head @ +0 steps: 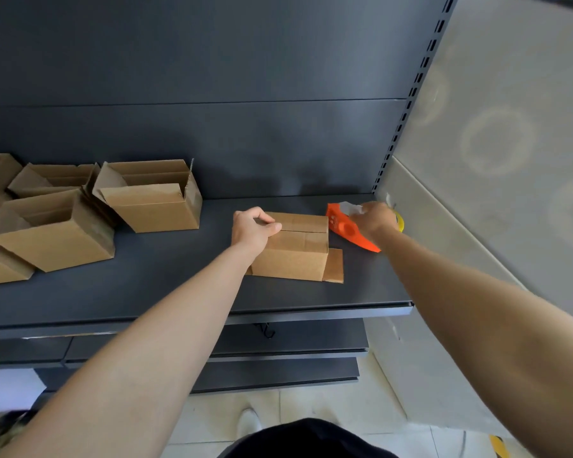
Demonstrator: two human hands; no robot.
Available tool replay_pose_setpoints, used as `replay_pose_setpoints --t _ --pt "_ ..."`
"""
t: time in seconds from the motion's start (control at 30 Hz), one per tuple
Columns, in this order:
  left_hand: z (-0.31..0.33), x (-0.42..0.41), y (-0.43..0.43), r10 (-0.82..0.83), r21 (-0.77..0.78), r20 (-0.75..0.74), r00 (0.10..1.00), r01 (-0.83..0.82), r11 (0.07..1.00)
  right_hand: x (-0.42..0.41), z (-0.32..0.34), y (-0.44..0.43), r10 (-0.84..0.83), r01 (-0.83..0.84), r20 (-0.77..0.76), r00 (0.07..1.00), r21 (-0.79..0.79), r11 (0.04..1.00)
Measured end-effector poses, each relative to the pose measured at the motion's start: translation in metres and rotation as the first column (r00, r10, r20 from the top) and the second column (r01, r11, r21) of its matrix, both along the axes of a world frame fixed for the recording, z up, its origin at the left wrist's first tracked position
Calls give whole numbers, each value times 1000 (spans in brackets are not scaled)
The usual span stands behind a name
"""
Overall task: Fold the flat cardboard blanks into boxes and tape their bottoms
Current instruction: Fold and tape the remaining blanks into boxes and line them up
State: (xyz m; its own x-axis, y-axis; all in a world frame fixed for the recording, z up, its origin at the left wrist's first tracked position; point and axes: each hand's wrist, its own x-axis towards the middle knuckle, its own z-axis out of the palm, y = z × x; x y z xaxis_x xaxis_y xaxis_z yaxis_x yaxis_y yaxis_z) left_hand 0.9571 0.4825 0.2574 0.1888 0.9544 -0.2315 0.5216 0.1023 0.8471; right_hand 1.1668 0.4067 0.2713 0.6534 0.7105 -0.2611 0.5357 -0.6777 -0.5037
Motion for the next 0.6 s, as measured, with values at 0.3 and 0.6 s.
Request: replay_pose_setpoints --t 0.3,0.6 --pt "3 8 4 40 11 -93 995 -39 999 23 -40 -10 53 -25 90 995 -291 956" --pt "6 7 3 46 -16 -75 996 -47 999 29 55 -7 93 86 -436 895 374 923"
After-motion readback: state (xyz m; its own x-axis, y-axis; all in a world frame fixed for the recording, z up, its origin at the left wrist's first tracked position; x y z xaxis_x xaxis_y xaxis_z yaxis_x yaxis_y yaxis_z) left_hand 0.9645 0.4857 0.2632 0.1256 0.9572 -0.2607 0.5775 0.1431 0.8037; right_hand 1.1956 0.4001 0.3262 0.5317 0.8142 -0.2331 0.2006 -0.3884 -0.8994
